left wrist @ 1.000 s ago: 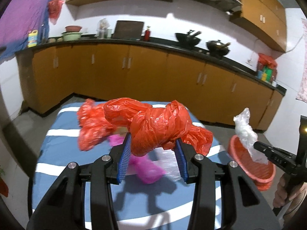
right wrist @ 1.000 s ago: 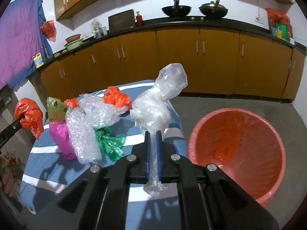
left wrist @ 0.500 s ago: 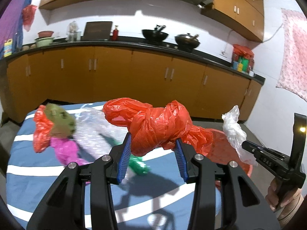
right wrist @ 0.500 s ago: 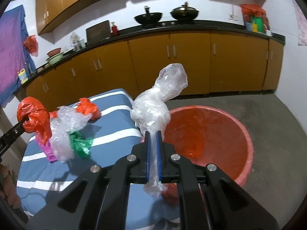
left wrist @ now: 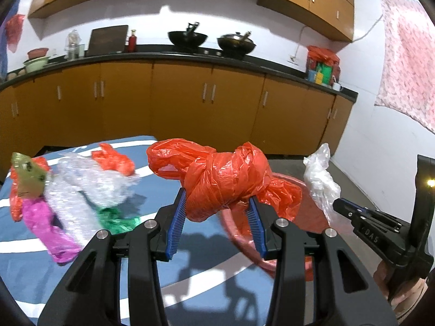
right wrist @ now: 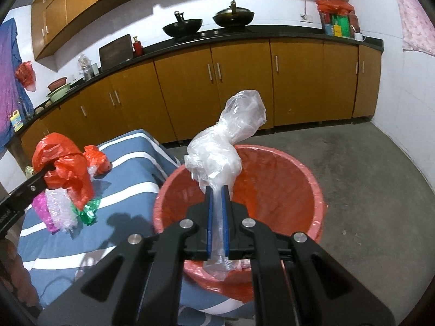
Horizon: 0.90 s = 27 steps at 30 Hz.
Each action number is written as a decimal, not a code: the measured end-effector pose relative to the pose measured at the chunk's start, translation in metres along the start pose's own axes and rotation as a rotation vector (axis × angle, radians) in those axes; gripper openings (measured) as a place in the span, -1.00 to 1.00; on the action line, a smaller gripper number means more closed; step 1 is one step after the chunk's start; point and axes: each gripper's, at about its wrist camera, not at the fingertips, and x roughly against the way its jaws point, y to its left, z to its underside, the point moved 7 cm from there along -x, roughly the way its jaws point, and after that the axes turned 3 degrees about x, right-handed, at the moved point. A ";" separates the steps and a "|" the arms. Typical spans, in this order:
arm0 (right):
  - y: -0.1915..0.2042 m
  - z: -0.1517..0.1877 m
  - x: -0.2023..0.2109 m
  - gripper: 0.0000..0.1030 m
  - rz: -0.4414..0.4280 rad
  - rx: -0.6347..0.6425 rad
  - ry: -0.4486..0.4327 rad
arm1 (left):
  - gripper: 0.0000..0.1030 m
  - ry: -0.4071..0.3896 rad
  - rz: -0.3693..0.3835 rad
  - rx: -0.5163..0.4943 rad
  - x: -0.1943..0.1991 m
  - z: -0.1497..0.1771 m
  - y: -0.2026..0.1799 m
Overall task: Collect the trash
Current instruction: 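Carry the red bag to the wastebasket and release it while the right tool drops its clear bag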
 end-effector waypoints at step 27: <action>-0.054 0.004 -0.039 -0.77 0.029 -0.070 0.028 | -0.13 0.147 0.069 -0.103 -0.097 0.027 -0.072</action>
